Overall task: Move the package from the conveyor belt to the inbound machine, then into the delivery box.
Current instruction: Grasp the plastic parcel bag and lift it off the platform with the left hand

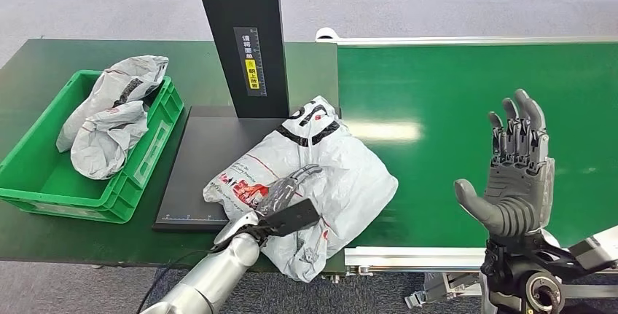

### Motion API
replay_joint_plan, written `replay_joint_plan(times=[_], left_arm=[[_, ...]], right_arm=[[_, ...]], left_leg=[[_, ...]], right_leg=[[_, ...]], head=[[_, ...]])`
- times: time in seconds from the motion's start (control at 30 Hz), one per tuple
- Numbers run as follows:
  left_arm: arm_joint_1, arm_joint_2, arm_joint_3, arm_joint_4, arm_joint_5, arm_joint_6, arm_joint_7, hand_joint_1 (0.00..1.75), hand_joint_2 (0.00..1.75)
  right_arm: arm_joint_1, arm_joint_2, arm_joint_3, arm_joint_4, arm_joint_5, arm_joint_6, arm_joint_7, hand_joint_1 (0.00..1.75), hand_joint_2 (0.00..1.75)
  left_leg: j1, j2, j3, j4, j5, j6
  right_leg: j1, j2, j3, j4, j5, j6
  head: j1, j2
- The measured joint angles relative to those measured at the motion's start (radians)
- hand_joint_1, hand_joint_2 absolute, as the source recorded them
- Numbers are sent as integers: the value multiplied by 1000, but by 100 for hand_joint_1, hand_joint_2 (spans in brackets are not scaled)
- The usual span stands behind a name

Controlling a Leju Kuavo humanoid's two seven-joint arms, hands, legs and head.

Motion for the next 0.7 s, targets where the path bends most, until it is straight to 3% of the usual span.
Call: replay_joint_plan(times=[0.13,0.37,0.6,0.7], left_arm=[[-19,2,-85,18,-286,166,135,175,175],[-39,19,-110,6,-553,242,251,175,175],[-46,35,-114,-10,-640,256,279,175,175],[-43,41,-101,-31,-619,264,240,175,175]], right_arm=[[2,8,-14,0,-17,18,13,0,175],[-1,12,-21,3,-37,17,29,0,175],[-5,11,-27,3,-51,12,37,0,175],[1,8,-31,3,-55,3,36,0,175]], left_leg=[[0,0,0,0,0,0],[0,0,1,0,0,0],[0,0,1,0,0,0],[0,0,0,0,0,0]], right_leg=[[0,0,0,0,0,0],[0,0,0,0,0,0],[0,0,0,0,0,0],[0,0,0,0,0,0]], head=[[0,0],[0,0],[0,0],[0,0]])
